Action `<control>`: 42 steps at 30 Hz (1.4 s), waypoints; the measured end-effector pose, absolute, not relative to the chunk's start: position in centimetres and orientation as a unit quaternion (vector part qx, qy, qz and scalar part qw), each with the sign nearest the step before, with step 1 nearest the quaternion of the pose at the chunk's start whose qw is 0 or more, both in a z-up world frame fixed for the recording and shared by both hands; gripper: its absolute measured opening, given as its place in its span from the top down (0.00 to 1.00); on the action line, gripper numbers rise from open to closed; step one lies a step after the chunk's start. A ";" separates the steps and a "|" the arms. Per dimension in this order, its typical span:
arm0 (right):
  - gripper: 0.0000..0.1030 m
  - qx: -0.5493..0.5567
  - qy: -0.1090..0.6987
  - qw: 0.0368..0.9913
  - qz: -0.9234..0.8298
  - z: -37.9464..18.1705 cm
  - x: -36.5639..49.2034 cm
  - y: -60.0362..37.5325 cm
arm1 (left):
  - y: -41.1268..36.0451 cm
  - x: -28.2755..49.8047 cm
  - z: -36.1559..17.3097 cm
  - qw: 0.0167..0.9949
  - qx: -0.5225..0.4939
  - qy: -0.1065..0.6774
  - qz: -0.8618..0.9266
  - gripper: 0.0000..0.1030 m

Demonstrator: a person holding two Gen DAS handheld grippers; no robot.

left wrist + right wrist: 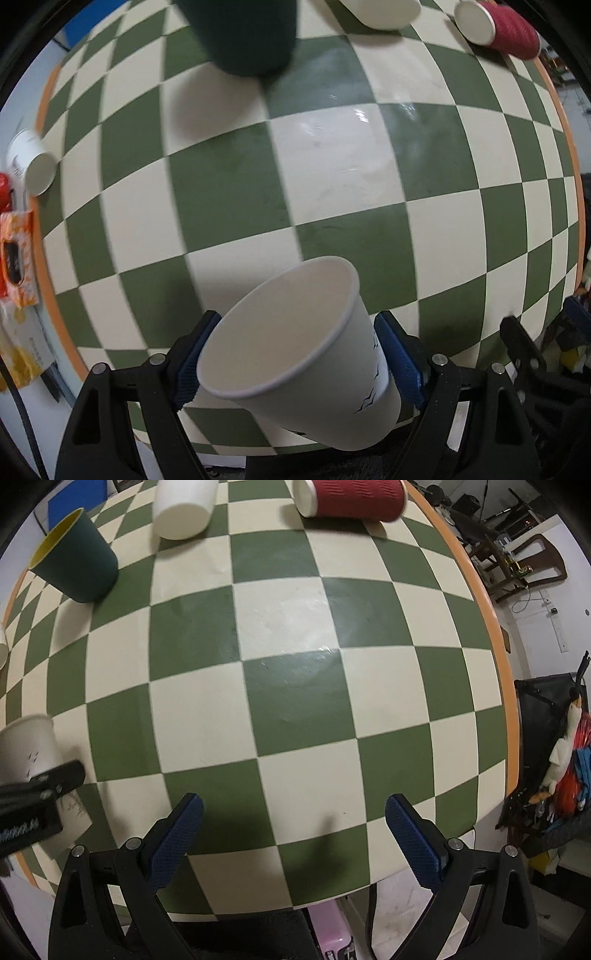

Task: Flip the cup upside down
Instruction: 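Lift the white paper cup with the left gripper, stand it upright, open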

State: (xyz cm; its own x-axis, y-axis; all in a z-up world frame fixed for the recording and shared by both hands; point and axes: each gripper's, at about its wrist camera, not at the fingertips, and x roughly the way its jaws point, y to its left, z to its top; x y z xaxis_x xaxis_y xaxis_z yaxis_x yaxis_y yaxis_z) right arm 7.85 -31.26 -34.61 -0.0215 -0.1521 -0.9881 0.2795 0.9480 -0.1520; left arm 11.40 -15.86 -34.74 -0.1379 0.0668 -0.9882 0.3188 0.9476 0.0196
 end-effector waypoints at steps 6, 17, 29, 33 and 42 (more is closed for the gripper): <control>0.02 0.044 0.698 0.695 -0.166 -35.0 7.6 -32.6 | -17.9 12.4 -35.4 0.634 0.162 0.749 -0.105 0.18; 0.02 0.054 0.698 0.690 -0.183 -35.7 7.9 -34.4 | -21.2 13.1 -34.7 0.637 0.224 0.729 -0.114 0.17; 0.02 0.061 0.693 0.693 -0.190 -35.5 8.1 -35.4 | -20.9 14.0 -33.5 0.636 0.202 0.736 -0.110 0.16; 0.02 0.066 0.691 0.694 -0.192 -35.6 8.0 -35.9 | -20.3 14.0 -33.1 0.643 0.183 0.736 -0.110 0.15; 0.02 0.078 0.683 0.701 -0.188 -35.1 7.7 -36.5 | -19.3 13.9 -29.5 0.668 0.119 0.726 -0.111 0.15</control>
State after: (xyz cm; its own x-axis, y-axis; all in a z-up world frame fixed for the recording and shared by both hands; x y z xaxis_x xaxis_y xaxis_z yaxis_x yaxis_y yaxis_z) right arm 7.70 -36.55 -35.06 -0.0040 -0.1575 -0.9875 0.3698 0.9173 -0.1478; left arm 13.85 -19.34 -29.50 -0.0790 0.0231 -0.9966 0.3210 0.9471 -0.0035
